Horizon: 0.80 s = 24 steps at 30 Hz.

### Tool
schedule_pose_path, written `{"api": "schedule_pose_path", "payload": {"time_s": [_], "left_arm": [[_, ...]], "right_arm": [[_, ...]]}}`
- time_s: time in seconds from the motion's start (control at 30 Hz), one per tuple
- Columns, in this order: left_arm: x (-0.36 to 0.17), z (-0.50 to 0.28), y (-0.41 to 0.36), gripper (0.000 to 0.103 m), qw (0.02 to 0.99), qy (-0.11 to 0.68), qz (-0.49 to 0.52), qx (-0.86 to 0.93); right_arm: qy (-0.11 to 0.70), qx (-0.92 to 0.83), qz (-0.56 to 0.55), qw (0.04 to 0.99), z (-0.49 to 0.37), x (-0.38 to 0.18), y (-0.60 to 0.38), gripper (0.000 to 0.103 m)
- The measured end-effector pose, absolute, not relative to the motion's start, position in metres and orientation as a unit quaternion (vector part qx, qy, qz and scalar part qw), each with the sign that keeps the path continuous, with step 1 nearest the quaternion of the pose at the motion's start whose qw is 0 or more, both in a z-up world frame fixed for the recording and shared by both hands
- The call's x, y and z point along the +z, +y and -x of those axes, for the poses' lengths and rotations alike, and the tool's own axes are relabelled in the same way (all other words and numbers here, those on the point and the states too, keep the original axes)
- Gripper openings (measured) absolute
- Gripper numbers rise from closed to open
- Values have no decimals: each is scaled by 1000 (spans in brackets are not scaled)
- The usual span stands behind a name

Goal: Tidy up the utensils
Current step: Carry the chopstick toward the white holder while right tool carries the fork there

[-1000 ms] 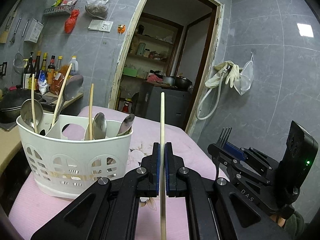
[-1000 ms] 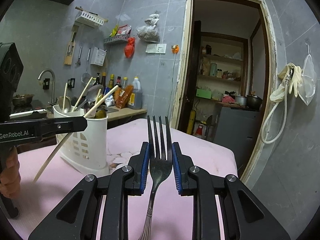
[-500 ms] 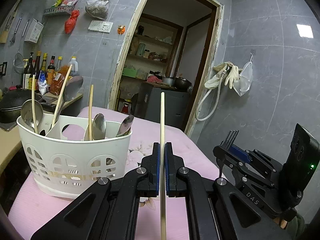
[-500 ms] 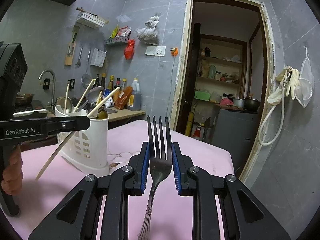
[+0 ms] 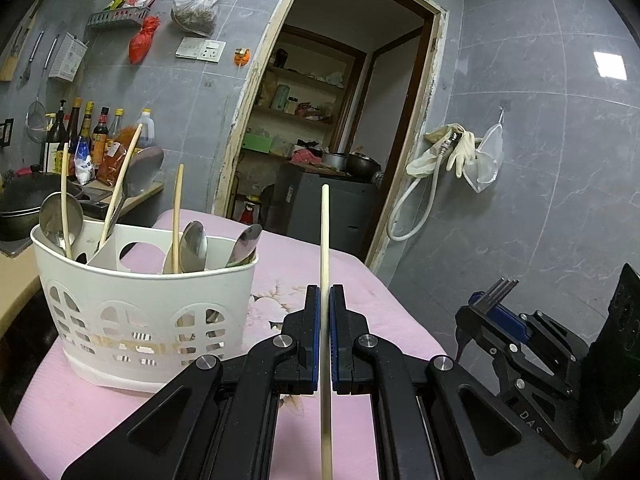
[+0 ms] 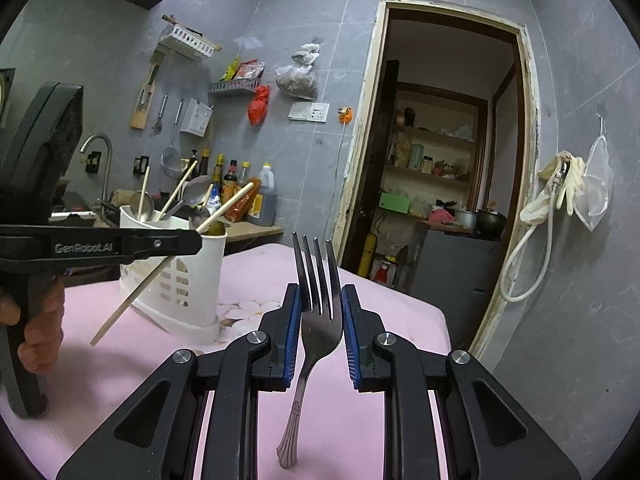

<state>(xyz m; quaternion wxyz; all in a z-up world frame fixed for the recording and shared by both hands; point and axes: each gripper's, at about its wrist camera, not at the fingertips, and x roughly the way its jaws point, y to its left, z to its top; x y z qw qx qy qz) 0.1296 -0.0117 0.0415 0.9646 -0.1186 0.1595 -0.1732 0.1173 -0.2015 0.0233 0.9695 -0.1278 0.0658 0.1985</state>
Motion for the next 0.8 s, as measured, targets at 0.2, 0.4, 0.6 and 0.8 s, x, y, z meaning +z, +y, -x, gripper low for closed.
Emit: {"api": "schedule_pose_path", "payload": {"time_s": [0.2,0.4,0.6,0.8], "left_arm": [[42,-125,-13,2,965,158,119,-175],[42,-120,-13,2,965,156,120,-175],[43,-116,-9,2,964,155,124,-174],[44,-113,-9,2,963,157,131,-175]], "right_arm": [[67,194,130,970,-111,25,-203,16],[69,189,133,970,-108,27,-201,15],[71,184,136,971,-105,26,-200,13],[83,189,133,969,-101,23,-200,1]]}}
